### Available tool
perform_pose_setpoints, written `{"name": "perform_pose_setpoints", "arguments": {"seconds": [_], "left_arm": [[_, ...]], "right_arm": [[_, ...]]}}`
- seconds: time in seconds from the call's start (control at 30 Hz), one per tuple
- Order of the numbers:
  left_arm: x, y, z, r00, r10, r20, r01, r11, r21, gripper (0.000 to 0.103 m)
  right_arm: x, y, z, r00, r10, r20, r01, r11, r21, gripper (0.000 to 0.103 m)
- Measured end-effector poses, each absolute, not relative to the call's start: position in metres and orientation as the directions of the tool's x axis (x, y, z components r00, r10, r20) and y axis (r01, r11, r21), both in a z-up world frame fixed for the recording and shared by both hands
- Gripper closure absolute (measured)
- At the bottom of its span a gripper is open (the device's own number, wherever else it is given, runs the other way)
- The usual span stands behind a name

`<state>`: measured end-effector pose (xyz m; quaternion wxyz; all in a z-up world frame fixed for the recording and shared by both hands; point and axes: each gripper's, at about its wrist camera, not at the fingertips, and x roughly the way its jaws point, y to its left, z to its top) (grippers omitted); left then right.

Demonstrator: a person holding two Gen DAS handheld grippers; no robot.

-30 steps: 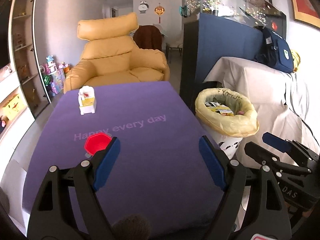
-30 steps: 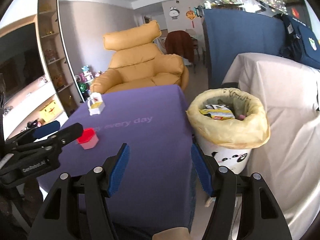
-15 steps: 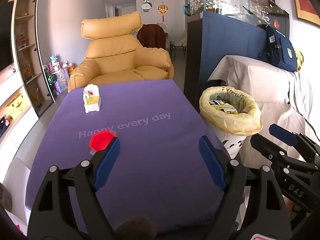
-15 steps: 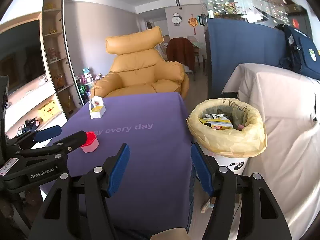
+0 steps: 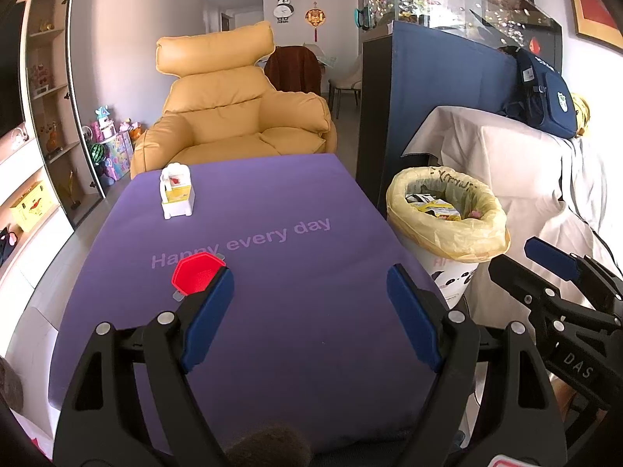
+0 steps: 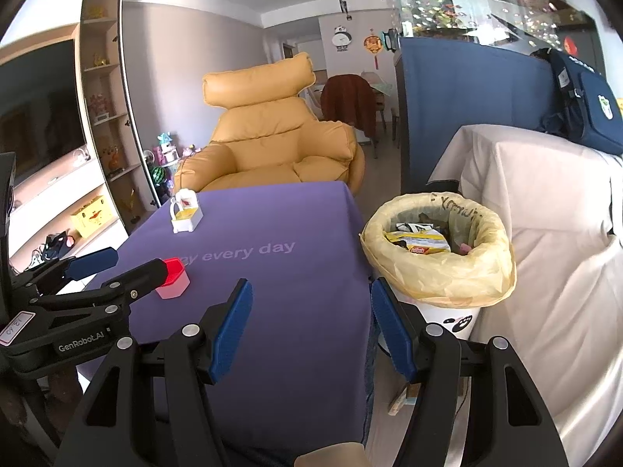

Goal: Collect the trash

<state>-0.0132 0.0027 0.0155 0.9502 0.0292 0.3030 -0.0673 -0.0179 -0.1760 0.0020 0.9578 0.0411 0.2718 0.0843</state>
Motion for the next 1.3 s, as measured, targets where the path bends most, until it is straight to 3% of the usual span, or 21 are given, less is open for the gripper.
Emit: {"name": "perform_pose_setpoints", "arguments": {"seconds": [1.3], "left_arm": [[-0.0134, -0.0004, 0.0147, 0.803, -0.12, -0.584, 0.156, 0.988, 0.012, 0.026]], "right_arm": [[-0.0169, -0.1803, 0.0009, 0.837, 0.179, -0.517, -0.135, 0.983, 0.123, 0.043]]}}
